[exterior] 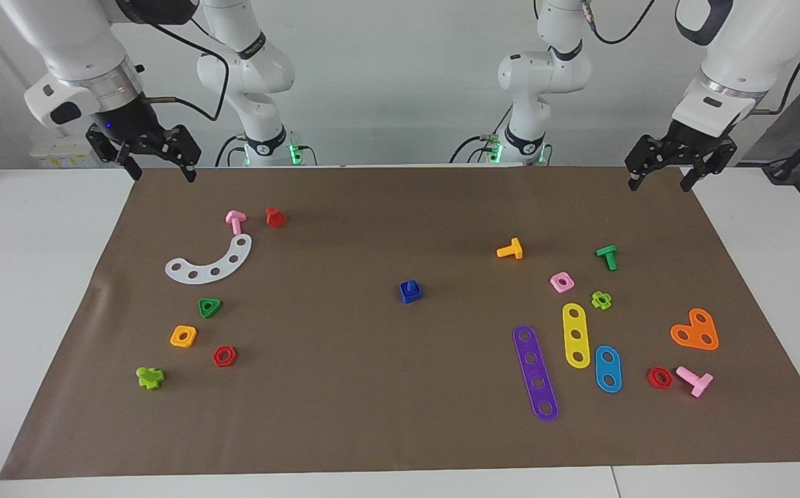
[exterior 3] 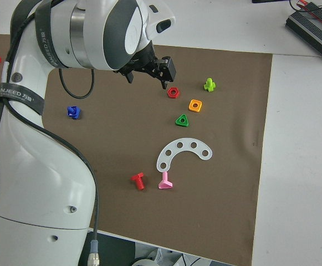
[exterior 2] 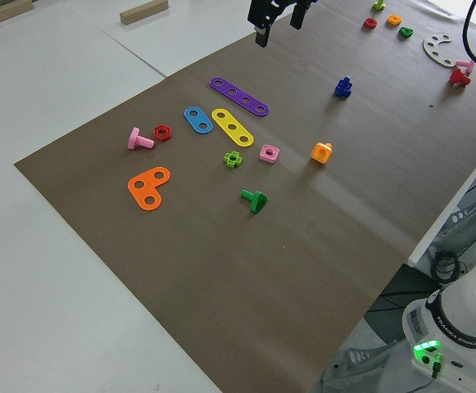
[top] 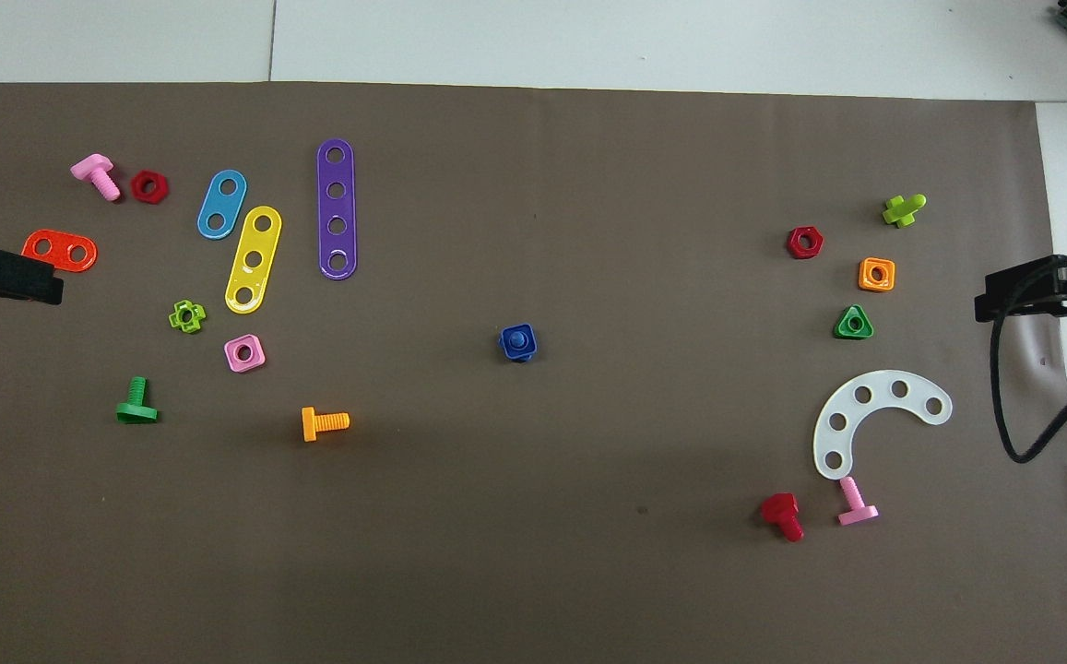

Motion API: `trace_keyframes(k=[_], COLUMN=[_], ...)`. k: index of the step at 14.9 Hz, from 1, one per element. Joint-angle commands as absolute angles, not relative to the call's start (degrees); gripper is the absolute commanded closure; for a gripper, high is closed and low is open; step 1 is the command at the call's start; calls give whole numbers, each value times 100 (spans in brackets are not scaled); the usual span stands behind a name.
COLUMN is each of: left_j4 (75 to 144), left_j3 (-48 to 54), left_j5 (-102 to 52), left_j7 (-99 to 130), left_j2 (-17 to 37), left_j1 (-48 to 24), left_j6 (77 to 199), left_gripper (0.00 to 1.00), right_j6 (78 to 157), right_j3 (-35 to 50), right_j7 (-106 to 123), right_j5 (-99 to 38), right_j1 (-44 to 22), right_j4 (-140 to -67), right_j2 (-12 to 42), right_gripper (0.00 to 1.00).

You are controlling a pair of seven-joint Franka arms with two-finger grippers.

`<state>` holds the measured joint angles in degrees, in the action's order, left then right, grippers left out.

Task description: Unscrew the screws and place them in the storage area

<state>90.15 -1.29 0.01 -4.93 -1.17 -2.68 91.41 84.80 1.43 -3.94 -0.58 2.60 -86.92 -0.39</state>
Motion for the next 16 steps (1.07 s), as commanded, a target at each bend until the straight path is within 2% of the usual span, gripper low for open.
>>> trace_keyframes(k=[1, 11, 16], left_j4=[8903, 9307, 9790], left_j3=[-141, -53, -26], left_j5=[-44, -35, -35], left_j7=[-554, -388, 666], left_j2=[-79, -211, -255], left_j1=[-281, -325, -1334], left_j6=[8991, 9228, 9869], left_gripper=[0, 0, 0], right_j6=[8394, 8394, 8394], right_j3=[158, 158, 158], right_j7=[-466, -466, -466], right_j5=[-167, -167, -167], right_j1=[290, 290, 290], right_j4=[-8728, -8728, -8728], right_j2=[-97, -97, -97], right_gripper=[0, 0, 0])
